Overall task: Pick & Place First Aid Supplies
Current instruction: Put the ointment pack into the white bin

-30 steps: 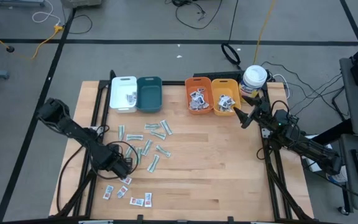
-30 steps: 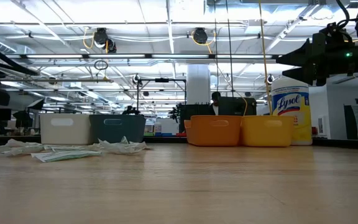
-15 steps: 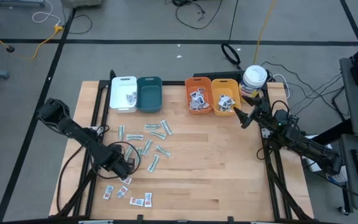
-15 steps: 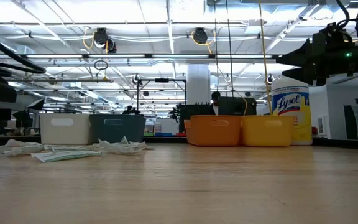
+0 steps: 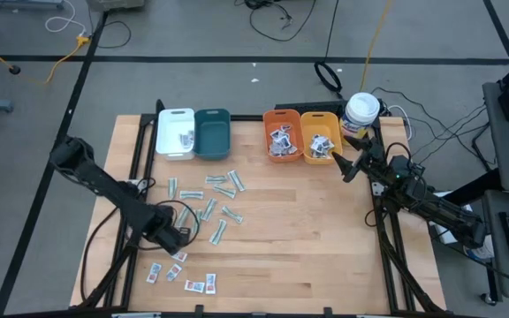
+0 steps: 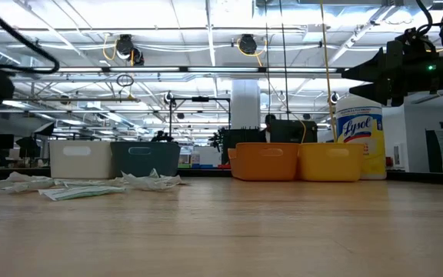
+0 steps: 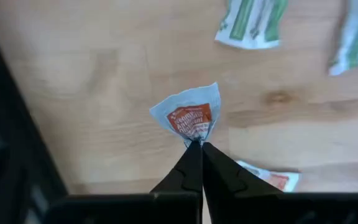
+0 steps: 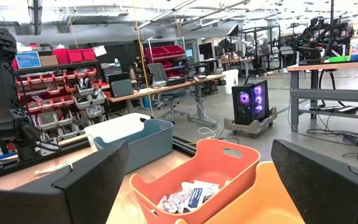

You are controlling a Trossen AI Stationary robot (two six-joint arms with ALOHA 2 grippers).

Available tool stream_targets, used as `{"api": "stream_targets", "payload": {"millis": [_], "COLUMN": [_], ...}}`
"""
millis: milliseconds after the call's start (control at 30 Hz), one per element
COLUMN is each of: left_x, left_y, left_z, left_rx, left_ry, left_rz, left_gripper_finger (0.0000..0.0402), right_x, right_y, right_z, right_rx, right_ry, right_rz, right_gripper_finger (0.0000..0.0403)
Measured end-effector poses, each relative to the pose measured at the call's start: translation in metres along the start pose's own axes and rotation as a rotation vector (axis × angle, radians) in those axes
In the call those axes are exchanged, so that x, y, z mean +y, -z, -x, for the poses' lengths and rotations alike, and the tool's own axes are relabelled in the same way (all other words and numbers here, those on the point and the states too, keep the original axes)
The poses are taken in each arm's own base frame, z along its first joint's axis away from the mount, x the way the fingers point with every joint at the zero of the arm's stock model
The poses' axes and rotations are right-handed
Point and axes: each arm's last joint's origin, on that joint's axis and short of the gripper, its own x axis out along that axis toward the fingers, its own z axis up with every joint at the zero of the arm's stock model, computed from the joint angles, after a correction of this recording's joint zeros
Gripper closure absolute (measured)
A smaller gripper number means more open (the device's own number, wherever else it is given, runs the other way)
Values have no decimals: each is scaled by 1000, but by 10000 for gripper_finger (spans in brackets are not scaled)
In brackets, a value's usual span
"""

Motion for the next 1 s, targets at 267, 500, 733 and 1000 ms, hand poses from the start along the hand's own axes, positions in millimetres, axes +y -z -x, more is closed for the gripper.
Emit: {"api": "stream_targets", "payload": {"millis": [267, 500, 733, 1000], "left_x": [5, 11, 12, 4], "left_y": [-6, -10, -25, -72], "left_z": [35, 63, 84, 100], "left_rx": [54, 75, 47, 2], "left_ry": [146, 264, 276, 280], "left_rz": [-36, -76, -76, -76], "left_gripper_finger": [400, 401, 401, 401], "right_x": [0, 0, 0, 0], "right_y": [0, 0, 0, 0], "right_z": [0, 0, 0, 0], "right_rx": [0, 0, 0, 0], "right_ry": [0, 0, 0, 0], "right_rz": [0, 0, 0, 0], "right_gripper_finger": [11, 11, 11, 11]}}
